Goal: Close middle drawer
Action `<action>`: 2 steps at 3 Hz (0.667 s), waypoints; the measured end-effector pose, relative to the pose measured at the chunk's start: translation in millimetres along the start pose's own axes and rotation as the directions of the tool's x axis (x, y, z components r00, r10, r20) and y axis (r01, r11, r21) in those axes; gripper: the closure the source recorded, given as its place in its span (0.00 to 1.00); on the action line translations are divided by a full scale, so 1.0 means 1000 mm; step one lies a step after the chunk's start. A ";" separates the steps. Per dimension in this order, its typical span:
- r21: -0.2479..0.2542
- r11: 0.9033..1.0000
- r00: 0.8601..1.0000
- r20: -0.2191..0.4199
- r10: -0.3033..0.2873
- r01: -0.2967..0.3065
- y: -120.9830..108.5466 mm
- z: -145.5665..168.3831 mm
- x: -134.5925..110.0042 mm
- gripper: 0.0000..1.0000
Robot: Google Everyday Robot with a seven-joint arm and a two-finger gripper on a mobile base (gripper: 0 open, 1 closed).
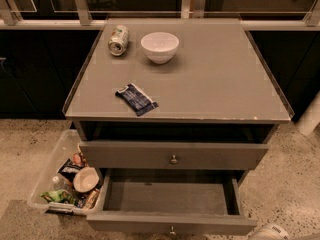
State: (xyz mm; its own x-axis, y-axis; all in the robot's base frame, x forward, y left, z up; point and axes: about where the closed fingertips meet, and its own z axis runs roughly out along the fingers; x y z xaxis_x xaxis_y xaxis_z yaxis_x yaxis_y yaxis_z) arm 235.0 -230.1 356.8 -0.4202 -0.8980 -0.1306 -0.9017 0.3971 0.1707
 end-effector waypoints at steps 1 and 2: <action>-0.014 1.000 0.998 -0.055 -0.012 0.012 -0.029 0.015 -0.014 0.00; 0.033 0.998 0.996 -0.074 -0.054 0.057 -0.065 0.018 -0.053 0.00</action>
Offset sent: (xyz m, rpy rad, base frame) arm 0.1398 0.0627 -0.0293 -0.1239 -0.0967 0.1009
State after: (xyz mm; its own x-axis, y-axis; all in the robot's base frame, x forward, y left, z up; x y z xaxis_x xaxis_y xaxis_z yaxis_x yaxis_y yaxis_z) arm 314.0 -204.4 335.1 -0.3623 -0.9296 -0.0672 -0.9269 0.3518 0.1306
